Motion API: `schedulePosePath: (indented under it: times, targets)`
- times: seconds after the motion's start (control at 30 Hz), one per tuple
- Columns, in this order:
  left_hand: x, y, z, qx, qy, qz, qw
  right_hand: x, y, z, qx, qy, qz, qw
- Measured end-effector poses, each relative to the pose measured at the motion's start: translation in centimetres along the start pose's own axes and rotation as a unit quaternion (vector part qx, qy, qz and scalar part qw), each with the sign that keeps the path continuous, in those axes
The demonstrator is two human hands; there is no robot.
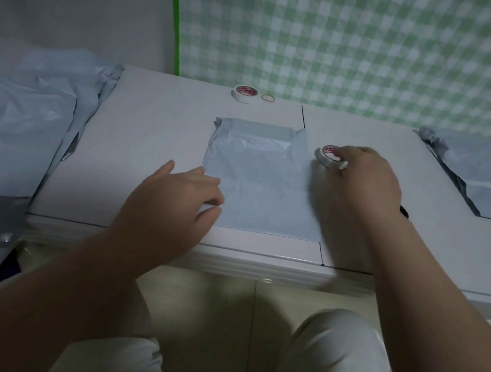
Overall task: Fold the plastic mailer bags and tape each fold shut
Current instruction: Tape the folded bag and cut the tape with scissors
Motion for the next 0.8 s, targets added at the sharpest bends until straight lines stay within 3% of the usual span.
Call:
schedulePosePath:
  times: [0.23, 0.37, 0.43, 0.5, 0.57, 0.63, 0.8]
  targets:
    - [0.9, -0.2, 0.9, 0.015, 0.001, -0.027, 1.000, 1.0, 2.6, 3.5, -0.055, 0.013, -0.044, 0.997]
    - [1.2, -1.5, 1.5, 0.065, -0.012, -0.097, 0.993, 0.3, -0.6, 3.0, 0.010, 0.007, 0.124, 0.992]
    - [1.1, -2.3, 1.9, 0.099, -0.035, -0.157, 0.982, -0.1, -1.2, 1.7, -0.053, 0.032, 0.307, 0.950]
    - [1.2, -2.7, 2.5, 0.122, -0.058, -0.231, 0.964, -1.8, -0.9, -0.7, -0.185, 0.036, 0.462, 0.867]
    - [1.4, -2.9, 3.0, 0.140, -0.085, -0.327, 0.931, -3.6, -0.5, -3.9, -0.309, 0.029, 0.529, 0.790]
    - [1.7, -3.1, 3.4, 0.150, -0.099, -0.390, 0.903, -4.5, -0.3, -6.4, -0.379, 0.035, 0.563, 0.734]
    - [2.5, -2.8, 3.6, 0.152, -0.088, -0.493, 0.852, -4.7, -0.1, -9.4, -0.414, 0.071, 0.608, 0.674]
Point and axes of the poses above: each hand's wrist, its own z-axis towards the middle knuckle, its own y-axis out of the palm, x = y × z, the point moved 9 cm from there along z, towards the middle knuckle, and after that the axes turned 13 degrees about y, right-handed, at the moved point
